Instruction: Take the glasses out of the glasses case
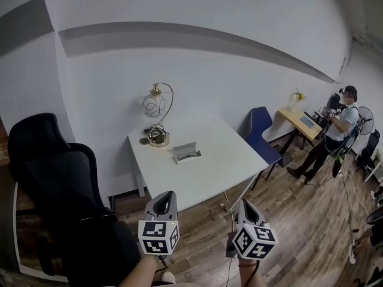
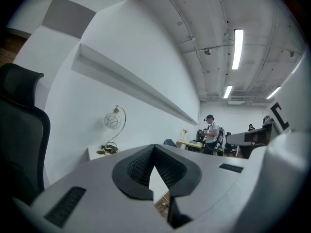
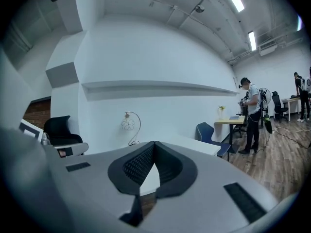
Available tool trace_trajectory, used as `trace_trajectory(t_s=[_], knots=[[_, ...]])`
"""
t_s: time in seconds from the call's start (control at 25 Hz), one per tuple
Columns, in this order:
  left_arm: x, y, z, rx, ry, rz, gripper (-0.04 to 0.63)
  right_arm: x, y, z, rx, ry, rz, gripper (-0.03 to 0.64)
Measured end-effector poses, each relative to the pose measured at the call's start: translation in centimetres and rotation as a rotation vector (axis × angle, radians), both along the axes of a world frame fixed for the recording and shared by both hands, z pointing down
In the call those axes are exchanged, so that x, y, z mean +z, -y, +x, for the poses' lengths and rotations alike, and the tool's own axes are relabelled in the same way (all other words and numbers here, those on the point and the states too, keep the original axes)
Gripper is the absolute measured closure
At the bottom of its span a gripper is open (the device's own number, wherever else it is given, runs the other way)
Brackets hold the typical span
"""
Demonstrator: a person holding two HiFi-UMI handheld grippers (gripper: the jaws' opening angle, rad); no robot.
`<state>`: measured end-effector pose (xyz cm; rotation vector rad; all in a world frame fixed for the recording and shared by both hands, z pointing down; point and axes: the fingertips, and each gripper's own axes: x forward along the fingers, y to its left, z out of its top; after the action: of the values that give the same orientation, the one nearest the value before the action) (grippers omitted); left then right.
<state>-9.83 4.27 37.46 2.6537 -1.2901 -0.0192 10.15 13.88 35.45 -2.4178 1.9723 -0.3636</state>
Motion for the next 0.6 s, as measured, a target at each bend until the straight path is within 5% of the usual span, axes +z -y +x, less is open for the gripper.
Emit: trace_trajectory(t_s=[0.6], knots=[[1.6,7.2,0.5,-0.019,0.057,-0.017,0.583,2.8,8.0,1.7,-0.024,0.037,-0.046,0.584]])
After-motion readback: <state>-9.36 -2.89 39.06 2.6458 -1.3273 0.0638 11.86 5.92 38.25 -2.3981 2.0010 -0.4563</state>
